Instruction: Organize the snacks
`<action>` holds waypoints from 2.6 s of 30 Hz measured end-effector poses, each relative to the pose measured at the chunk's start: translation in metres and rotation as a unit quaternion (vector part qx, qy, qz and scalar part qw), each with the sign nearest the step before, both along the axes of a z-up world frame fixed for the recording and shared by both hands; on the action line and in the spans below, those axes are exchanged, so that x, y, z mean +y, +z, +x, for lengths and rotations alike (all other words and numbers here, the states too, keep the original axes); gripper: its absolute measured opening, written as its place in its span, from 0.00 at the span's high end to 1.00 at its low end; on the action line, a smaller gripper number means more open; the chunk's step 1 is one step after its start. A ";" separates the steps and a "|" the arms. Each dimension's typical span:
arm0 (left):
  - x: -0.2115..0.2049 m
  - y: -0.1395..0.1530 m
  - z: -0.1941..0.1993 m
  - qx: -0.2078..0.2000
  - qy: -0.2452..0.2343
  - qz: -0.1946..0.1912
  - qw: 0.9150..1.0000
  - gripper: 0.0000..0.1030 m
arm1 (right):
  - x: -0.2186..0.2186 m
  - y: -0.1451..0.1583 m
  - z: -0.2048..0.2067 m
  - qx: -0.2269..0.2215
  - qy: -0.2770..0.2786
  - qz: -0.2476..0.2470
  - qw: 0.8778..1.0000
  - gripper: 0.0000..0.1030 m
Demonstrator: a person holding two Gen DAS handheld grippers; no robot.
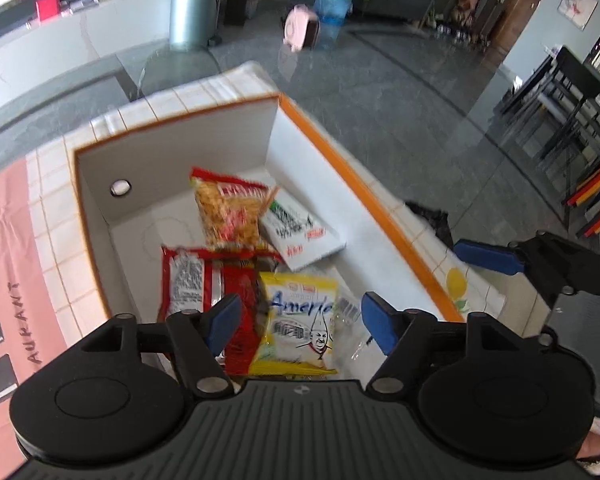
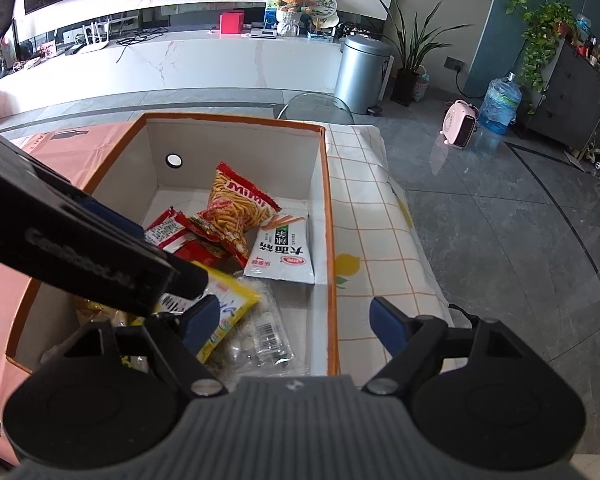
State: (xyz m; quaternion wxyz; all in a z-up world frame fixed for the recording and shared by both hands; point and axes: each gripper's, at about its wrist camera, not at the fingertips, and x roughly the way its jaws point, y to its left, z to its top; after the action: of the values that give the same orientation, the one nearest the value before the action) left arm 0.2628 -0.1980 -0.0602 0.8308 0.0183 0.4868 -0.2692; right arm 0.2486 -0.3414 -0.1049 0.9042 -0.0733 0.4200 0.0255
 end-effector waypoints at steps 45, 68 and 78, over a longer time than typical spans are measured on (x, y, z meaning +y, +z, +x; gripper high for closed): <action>0.113 0.051 -0.198 -0.236 0.173 0.087 0.952 0.14 | 0.093 0.077 -0.194 -0.121 -0.012 0.061 0.991 0.09; 0.103 0.054 -0.213 -0.224 0.184 0.090 0.953 0.14 | 0.081 0.072 -0.212 -0.125 -0.015 0.084 0.988 0.09; 0.104 0.054 -0.214 -0.224 0.186 0.089 0.953 0.14 | 0.081 0.071 -0.213 -0.124 -0.014 0.085 0.989 0.09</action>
State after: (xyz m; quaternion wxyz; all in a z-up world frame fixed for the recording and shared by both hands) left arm 0.0489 -0.0938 -0.0060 0.9487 0.0614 0.3054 -0.0545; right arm 0.0360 -0.2602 -0.0342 0.9525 0.0070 0.3019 0.0390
